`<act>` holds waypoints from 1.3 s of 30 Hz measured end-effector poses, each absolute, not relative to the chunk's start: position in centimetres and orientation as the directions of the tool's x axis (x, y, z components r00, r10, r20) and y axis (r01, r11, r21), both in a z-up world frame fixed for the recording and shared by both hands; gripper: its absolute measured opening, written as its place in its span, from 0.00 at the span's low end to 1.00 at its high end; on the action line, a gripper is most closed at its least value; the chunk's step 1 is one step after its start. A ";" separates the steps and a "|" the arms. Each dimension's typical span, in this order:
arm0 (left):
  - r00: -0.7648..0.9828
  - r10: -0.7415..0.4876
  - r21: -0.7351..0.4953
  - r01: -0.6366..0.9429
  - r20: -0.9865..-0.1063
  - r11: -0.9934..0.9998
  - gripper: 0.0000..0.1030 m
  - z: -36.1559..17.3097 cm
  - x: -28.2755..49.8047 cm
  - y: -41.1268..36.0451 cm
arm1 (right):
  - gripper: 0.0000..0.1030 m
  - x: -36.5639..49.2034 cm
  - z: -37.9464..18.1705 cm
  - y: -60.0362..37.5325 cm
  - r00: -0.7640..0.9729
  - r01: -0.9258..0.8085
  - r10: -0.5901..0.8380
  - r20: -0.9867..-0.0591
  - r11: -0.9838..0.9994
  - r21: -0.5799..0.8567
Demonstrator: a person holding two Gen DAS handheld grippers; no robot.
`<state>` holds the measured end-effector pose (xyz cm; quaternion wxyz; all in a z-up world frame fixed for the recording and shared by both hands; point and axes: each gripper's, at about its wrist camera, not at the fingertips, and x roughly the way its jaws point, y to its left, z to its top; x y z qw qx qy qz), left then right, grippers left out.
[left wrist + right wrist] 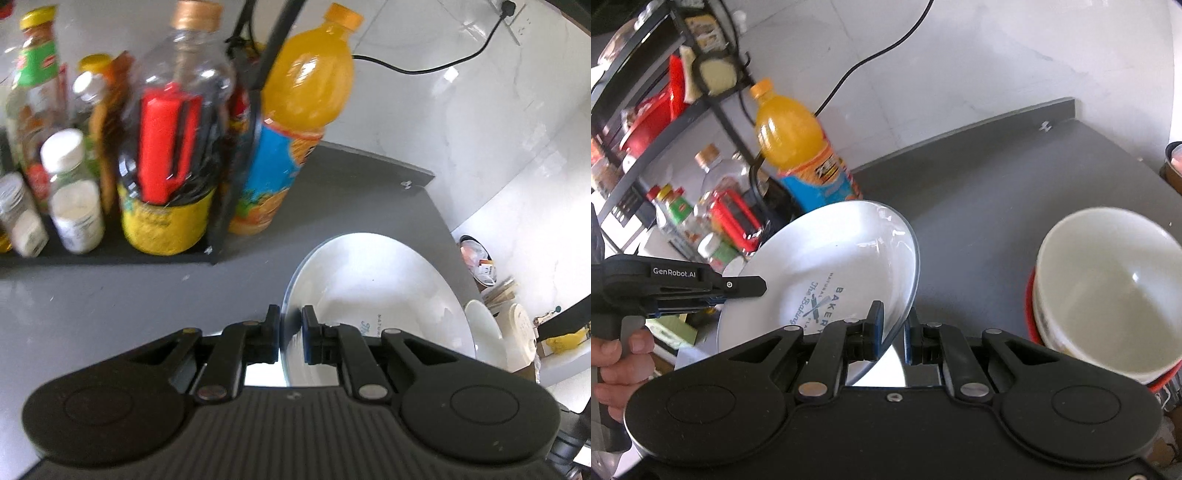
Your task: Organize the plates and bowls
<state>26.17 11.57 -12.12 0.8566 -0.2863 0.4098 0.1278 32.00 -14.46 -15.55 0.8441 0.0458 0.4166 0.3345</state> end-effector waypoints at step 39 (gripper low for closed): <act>0.490 0.001 -0.318 -0.567 -0.872 0.760 0.11 -19.7 20.7 13.1 | 0.11 27.3 -22.1 -11.5 0.295 -0.539 0.532 -0.794 0.778 0.322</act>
